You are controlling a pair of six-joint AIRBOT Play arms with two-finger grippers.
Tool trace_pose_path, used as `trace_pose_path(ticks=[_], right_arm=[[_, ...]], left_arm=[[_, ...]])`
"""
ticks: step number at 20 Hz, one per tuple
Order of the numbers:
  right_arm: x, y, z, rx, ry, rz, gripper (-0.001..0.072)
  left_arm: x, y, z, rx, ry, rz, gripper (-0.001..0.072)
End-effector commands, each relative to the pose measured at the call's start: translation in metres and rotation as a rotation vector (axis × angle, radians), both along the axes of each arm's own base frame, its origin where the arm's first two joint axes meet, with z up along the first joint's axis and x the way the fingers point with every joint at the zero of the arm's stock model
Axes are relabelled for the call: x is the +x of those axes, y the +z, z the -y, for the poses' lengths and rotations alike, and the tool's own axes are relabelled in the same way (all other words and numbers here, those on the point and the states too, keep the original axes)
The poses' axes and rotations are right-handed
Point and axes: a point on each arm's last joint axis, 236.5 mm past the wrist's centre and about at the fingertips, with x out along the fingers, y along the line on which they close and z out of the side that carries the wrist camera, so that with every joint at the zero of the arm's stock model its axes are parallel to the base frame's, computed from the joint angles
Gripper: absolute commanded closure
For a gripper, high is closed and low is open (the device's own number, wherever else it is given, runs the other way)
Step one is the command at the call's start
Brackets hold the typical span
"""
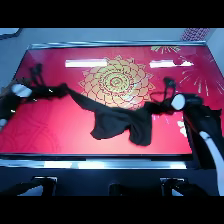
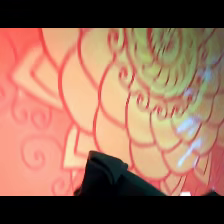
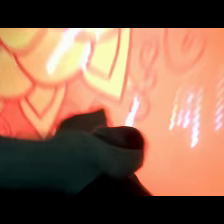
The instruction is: Fold the shirts.
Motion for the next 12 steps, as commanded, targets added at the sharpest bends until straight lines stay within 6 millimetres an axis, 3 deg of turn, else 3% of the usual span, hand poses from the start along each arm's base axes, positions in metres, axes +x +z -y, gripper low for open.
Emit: trace_pose_path(ticks=[1, 2, 3, 4, 5, 6, 9, 12], right_arm=[[0.008, 0.218, 0.058, -0.178, -0.105, 0.556, 0.0665], [-0.009, 0.277, 0.059, -0.148, -0.119, 0.702, 0.0665], [-0.029, 0.323, 0.061, -0.125, -0.128, 0.818, 0.0665], [-0.049, 0.354, 0.064, -0.110, -0.135, 0.901, 0.0665], [-0.067, 0.374, 0.067, -0.100, -0.142, 0.956, 0.0665], [-0.080, 0.383, 0.069, -0.093, -0.147, 0.981, 0.0665], [-0.106, 0.390, 0.075, -0.068, -0.167, 0.989, 0.0665], [-0.118, 0.379, 0.085, -0.103, -0.189, 0.938, 0.0665]], left_arm=[[-0.020, 0.207, -0.073, 0.081, 0.171, 0.478, 0.0683], [-0.046, 0.270, -0.082, 0.093, 0.208, 0.623, 0.0683], [-0.074, 0.317, -0.085, 0.100, 0.234, 0.741, 0.0683], [-0.104, 0.357, -0.085, 0.109, 0.254, 0.847, 0.0683], [-0.129, 0.381, -0.084, 0.112, 0.269, 0.917, 0.0683], [-0.151, 0.397, -0.082, 0.103, 0.278, 0.965, 0.0683], [-0.192, 0.421, -0.075, 0.076, 0.285, 1.035, 0.0683], [-0.202, 0.421, -0.085, 0.156, 0.318, 1.042, 0.0683]])
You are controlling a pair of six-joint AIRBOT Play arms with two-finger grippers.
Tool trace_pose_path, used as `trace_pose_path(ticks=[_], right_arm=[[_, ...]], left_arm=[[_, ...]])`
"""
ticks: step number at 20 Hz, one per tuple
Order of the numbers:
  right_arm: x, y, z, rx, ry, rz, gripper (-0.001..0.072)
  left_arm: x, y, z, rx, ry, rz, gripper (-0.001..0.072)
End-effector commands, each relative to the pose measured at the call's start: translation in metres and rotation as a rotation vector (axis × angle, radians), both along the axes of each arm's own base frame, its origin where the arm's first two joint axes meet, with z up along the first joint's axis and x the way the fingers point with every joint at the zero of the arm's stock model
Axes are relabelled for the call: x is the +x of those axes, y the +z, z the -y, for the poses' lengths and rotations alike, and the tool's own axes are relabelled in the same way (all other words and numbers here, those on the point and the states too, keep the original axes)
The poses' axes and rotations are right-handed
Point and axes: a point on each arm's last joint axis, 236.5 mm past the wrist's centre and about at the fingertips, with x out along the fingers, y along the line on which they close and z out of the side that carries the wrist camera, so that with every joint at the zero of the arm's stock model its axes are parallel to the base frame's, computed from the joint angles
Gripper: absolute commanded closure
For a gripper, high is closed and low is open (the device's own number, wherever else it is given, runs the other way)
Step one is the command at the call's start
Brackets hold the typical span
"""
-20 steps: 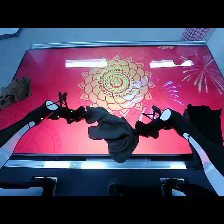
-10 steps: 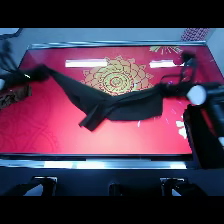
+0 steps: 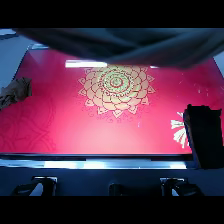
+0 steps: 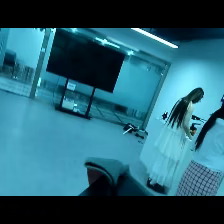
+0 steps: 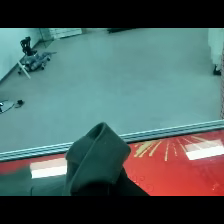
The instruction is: Fold the shirts.
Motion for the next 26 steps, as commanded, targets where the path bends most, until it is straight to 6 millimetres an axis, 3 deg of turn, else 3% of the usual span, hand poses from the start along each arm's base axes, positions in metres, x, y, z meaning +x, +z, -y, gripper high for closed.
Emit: trace_pose_path(ticks=[1, 3, 4, 7, 9, 11, 13, 16, 18, 19, 20, 21, 22, 24, 26], right_arm=[[-0.023, -0.008, 0.016, -0.010, -0.051, -0.056, 0.0665], [-0.025, -0.050, 0.022, -0.020, -0.080, -0.233, 0.0665], [-0.028, -0.079, 0.024, -0.022, -0.095, -0.357, 0.0665], [-0.036, -0.200, 0.010, -0.036, -0.062, -0.769, 0.0665], [-0.032, -0.272, 0.002, -0.058, -0.030, -0.902, 0.0665], [0.002, -0.311, -0.002, -0.089, -0.015, -0.841, 0.0665], [0.055, -0.325, -0.014, -0.085, 0.015, -0.690, 0.0665], [0.137, -0.346, -0.042, 0.102, 0.030, -0.538, 0.0665], [0.176, -0.382, -0.055, 0.369, -0.027, -0.547, 0.0664], [0.184, -0.405, -0.059, 0.497, -0.073, -0.594, 0.0663], [0.187, -0.428, -0.064, 0.591, -0.111, -0.650, 0.0616], [0.182, -0.448, -0.070, 0.661, -0.137, -0.719, 0.0386], [0.176, -0.455, -0.076, 0.673, -0.129, -0.768, 0.0200], [0.156, -0.445, -0.081, 0.468, -0.023, -0.850, 0.0194], [0.118, -0.421, -0.079, 0.170, 0.121, -0.949, 0.0180]], left_arm=[[-0.024, 0.009, -0.010, 0.057, 0.075, 0.023, 0.0683], [-0.008, -0.030, -0.016, 0.118, 0.096, -0.134, 0.0683], [0.003, -0.065, -0.015, 0.130, 0.078, -0.255, 0.0683], [0.026, -0.211, -0.008, 0.105, -0.009, -0.647, 0.0683], [0.029, -0.309, -0.010, 0.051, -0.023, -0.824, 0.0683], [0.032, -0.382, -0.015, 0.003, -0.011, -0.930, 0.0683], [0.039, -0.432, -0.021, -0.035, 0.009, -0.999, 0.0683], [0.059, -0.476, -0.020, -0.128, 0.001, -1.081, 0.0683], [0.072, -0.499, -0.021, -0.193, 0.005, -1.115, 0.0682], [0.076, -0.511, -0.019, -0.227, -0.001, -1.142, 0.0682], [0.077, -0.521, -0.016, -0.254, -0.009, -1.169, 0.0682], [0.077, -0.529, -0.014, -0.274, -0.015, -1.194, 0.0682], [0.076, -0.533, -0.013, -0.275, -0.017, -1.206, 0.0681], [0.076, -0.533, -0.014, -0.243, -0.026, -1.202, 0.0681], [0.076, -0.534, -0.013, -0.187, -0.045, -1.196, 0.0681]])
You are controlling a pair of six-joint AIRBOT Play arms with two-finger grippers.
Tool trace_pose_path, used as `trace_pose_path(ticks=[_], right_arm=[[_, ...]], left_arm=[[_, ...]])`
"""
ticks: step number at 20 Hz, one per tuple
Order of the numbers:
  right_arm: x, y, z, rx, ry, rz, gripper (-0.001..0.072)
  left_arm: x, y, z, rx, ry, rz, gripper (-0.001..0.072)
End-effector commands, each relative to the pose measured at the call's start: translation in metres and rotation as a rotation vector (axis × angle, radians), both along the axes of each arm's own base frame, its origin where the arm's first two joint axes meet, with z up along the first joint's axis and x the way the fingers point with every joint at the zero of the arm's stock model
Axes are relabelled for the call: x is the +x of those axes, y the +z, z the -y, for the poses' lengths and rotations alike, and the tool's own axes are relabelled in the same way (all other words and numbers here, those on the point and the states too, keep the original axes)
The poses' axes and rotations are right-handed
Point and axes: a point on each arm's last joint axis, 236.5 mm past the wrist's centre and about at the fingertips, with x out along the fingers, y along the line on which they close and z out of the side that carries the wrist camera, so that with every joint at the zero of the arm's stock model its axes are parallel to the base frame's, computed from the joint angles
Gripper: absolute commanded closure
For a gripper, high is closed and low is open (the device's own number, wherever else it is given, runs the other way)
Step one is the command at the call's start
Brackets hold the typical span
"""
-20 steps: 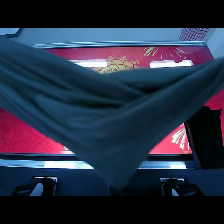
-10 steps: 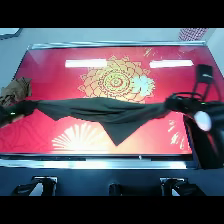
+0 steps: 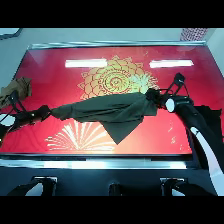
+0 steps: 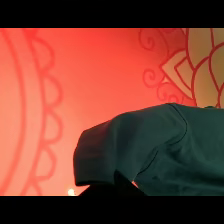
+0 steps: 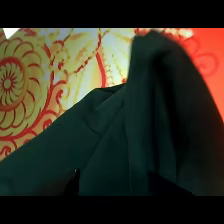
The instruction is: Fold the shirts.
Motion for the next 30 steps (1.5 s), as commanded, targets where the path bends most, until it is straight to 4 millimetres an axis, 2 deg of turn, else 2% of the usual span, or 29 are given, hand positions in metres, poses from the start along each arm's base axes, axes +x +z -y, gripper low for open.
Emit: trace_pose_path(ticks=[1, 2, 4, 5, 6, 7, 8, 10, 13, 15, 18, 21, 22, 23, 24, 25, 26, 28, 30], right_arm=[[-0.062, 0.009, -0.005, -0.184, 0.311, -0.173, 0.0115], [-0.095, 0.009, -0.003, -0.187, 0.343, -0.282, 0.0039], [-0.170, -0.010, -0.010, -0.124, 0.436, -0.561, 0.0036], [-0.197, -0.023, -0.024, -0.049, 0.486, -0.643, 0.0038], [-0.218, -0.040, -0.045, 0.065, 0.500, -0.702, 0.0041], [-0.228, -0.054, -0.066, 0.188, 0.477, -0.717, 0.0044], [-0.231, -0.066, -0.088, 0.327, 0.424, -0.709, 0.0081], [-0.221, -0.083, -0.112, 0.508, 0.301, -0.672, 0.0107], [-0.212, -0.104, -0.127, 0.525, 0.249, -0.649, 0.0108], [-0.207, -0.116, -0.151, 0.537, 0.232, -0.631, 0.0108], [-0.181, -0.119, -0.177, 0.590, 0.146, -0.525, 0.0109], [-0.176, -0.116, -0.198, 0.586, 0.165, -0.494, 0.0117], [-0.173, -0.116, -0.202, 0.582, 0.167, -0.480, 0.0173], [-0.168, -0.114, -0.205, 0.579, 0.165, -0.462, 0.0193], [-0.164, -0.110, -0.206, 0.575, 0.182, -0.447, 0.0448], [-0.160, -0.102, -0.206, 0.570, 0.225, -0.425, 0.0665], [-0.152, -0.091, -0.203, 0.543, 0.285, -0.381, 0.0665], [-0.129, -0.053, -0.181, 0.420, 0.425, -0.262, 0.0666], [-0.096, 0.011, -0.133, 0.217, 0.502, -0.084, 0.0666]], left_arm=[[0.000, -0.007, 0.002, 0.026, -0.047, -0.002, 0.0681], [0.000, -0.008, 0.001, 0.029, -0.049, -0.003, 0.0681], [0.000, -0.008, 0.001, 0.030, -0.049, -0.003, 0.0681], [0.000, -0.008, 0.001, 0.030, -0.049, -0.003, 0.0681], [0.000, -0.008, 0.001, 0.030, -0.049, -0.003, 0.0681], [0.000, -0.008, 0.001, 0.029, -0.050, -0.004, 0.0681], [0.000, -0.008, 0.002, 0.029, -0.050, -0.005, 0.0681], [0.000, -0.008, 0.002, 0.028, -0.051, -0.005, 0.0681], [0.000, -0.008, 0.002, 0.028, -0.050, -0.005, 0.0681], [0.000, -0.008, 0.002, 0.028, -0.050, -0.005, 0.0681], [0.000, -0.008, 0.002, 0.028, -0.050, -0.005, 0.0681], [0.000, -0.008, 0.002, 0.027, -0.050, -0.005, 0.0681], [0.000, -0.008, 0.002, 0.027, -0.049, -0.005, 0.0681], [0.000, -0.008, 0.002, 0.027, -0.050, -0.005, 0.0681], [0.000, -0.008, 0.002, 0.027, -0.050, -0.005, 0.0681], [0.000, -0.006, 0.002, 0.028, -0.050, 0.000, 0.0681], [0.001, -0.001, 0.001, 0.030, -0.052, 0.009, 0.0681], [0.008, 0.028, 0.001, 0.040, -0.072, 0.057, 0.0682], [0.023, 0.096, -0.001, 0.099, -0.102, 0.210, 0.0683]])
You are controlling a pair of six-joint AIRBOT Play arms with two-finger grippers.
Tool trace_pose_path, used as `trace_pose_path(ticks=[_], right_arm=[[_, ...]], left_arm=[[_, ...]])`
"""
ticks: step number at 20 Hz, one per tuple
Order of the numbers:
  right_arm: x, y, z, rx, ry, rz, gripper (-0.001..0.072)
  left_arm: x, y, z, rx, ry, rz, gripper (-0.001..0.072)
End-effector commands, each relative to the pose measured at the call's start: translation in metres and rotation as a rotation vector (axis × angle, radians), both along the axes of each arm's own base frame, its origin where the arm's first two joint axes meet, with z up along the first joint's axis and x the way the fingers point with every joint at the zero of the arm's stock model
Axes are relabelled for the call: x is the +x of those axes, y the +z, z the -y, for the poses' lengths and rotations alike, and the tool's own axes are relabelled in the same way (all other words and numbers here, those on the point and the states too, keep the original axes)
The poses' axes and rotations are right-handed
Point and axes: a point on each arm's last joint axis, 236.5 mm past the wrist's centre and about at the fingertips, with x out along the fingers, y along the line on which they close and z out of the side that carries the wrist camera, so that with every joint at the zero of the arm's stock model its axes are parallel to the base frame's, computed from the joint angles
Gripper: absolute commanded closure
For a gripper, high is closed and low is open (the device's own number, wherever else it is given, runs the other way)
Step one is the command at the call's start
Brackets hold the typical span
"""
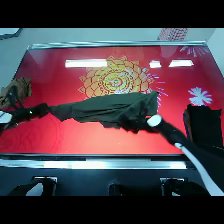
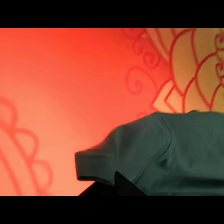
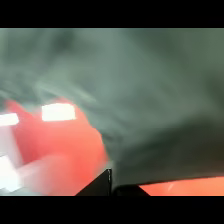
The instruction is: Fold the shirts.
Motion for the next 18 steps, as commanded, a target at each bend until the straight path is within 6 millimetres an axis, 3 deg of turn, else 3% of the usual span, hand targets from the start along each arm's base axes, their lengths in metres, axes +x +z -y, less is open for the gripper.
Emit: trace_pose_path(ticks=[1, 2, 4, 6, 7, 8, 10, 13, 16, 18], right_arm=[[0.042, 0.106, 0.076, -0.271, 0.100, 0.374, 0.0666], [0.055, 0.163, 0.105, -0.356, 0.059, 0.526, 0.0666], [0.052, 0.309, 0.160, -0.493, -0.099, 0.887, 0.0666], [-0.003, 0.459, 0.198, -0.553, -0.290, 1.257, 0.0666], [-0.038, 0.508, 0.208, -0.570, -0.353, 1.388, 0.0666], [-0.072, 0.543, 0.215, -0.581, -0.398, 1.480, 0.0666], [-0.112, 0.567, 0.220, -0.556, -0.435, 1.535, 0.0666], [-0.126, 0.558, 0.220, -0.479, -0.445, 1.468, 0.0666], [-0.123, 0.553, 0.219, -0.474, -0.440, 1.442, 0.0666], [-0.111, 0.544, 0.218, -0.470, -0.430, 1.403, 0.0666]], left_arm=[[0.015, 0.103, -0.001, 0.066, -0.031, 0.222, 0.0683], [0.016, 0.162, -0.002, 0.097, -0.029, 0.352, 0.0683], [-0.007, 0.292, 0.005, 0.147, -0.025, 0.627, 0.0682], [-0.062, 0.419, 0.016, 0.161, 0.000, 0.914, 0.0683], [-0.099, 0.473, 0.023, 0.183, 0.009, 1.053, 0.0683], [-0.132, 0.512, 0.029, 0.202, 0.014, 1.160, 0.0683], [-0.183, 0.559, 0.038, 0.179, 0.028, 1.300, 0.0683], [-0.217, 0.585, 0.046, 0.145, 0.031, 1.376, 0.0683], [-0.220, 0.593, 0.043, 0.143, 0.047, 1.409, 0.0683], [-0.201, 0.584, 0.037, 0.160, 0.052, 1.367, 0.0683]])
